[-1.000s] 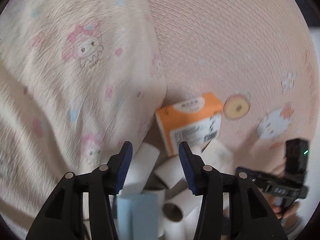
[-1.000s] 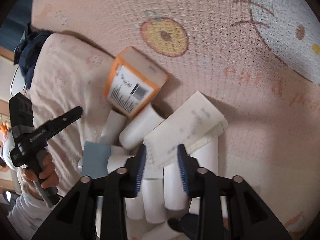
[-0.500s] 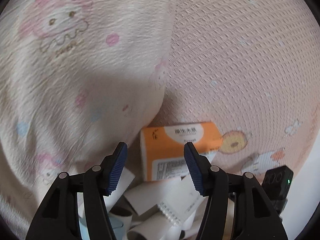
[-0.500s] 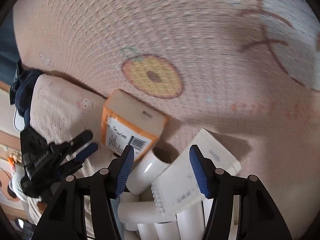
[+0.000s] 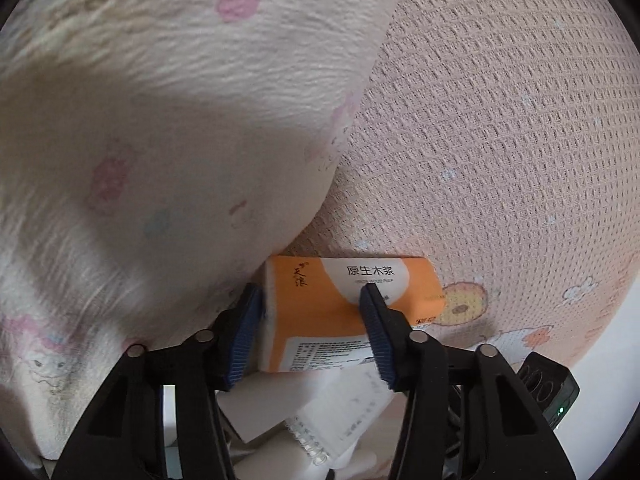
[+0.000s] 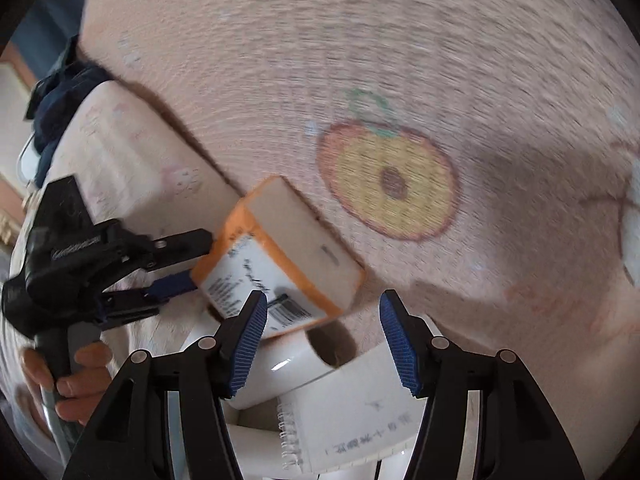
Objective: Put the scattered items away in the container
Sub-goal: 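Grasp the orange-and-white tissue pack with both grippers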
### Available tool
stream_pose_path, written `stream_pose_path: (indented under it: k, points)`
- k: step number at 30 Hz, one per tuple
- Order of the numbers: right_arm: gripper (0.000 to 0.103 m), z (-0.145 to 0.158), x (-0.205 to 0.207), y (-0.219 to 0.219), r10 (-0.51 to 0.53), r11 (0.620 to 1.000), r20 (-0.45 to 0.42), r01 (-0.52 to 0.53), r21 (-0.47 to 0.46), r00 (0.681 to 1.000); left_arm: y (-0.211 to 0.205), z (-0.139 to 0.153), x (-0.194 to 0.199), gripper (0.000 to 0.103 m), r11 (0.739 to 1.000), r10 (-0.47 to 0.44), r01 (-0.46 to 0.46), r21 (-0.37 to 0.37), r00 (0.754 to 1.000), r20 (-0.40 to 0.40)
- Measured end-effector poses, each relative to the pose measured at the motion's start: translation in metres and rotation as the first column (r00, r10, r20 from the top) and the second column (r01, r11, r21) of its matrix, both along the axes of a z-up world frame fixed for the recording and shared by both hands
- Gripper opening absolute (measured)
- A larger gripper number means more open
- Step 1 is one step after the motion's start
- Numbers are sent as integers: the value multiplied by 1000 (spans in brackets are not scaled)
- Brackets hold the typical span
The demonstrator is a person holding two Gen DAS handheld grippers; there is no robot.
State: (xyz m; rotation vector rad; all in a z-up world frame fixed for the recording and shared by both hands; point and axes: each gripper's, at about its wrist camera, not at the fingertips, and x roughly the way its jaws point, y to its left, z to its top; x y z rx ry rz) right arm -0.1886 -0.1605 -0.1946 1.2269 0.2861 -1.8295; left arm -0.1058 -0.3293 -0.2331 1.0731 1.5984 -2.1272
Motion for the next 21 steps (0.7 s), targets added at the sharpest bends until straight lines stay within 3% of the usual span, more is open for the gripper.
stream_pose_path:
  k: [2, 11, 21]
  points:
    - [56, -1, 5, -3, 30, 1000, -26, -29, 5, 999, 5, 0, -8, 48, 1000, -20, 20, -11, 1000, 3]
    - [56, -6, 16, -12, 95, 995, -91, -92, 36, 991, 34, 13, -29, 46, 994, -102, 102, -41, 995, 6]
    - [53, 28, 19, 12, 73, 997, -118, -70, 27, 990, 80, 47, -56, 45, 968, -234, 231, -94, 972, -26]
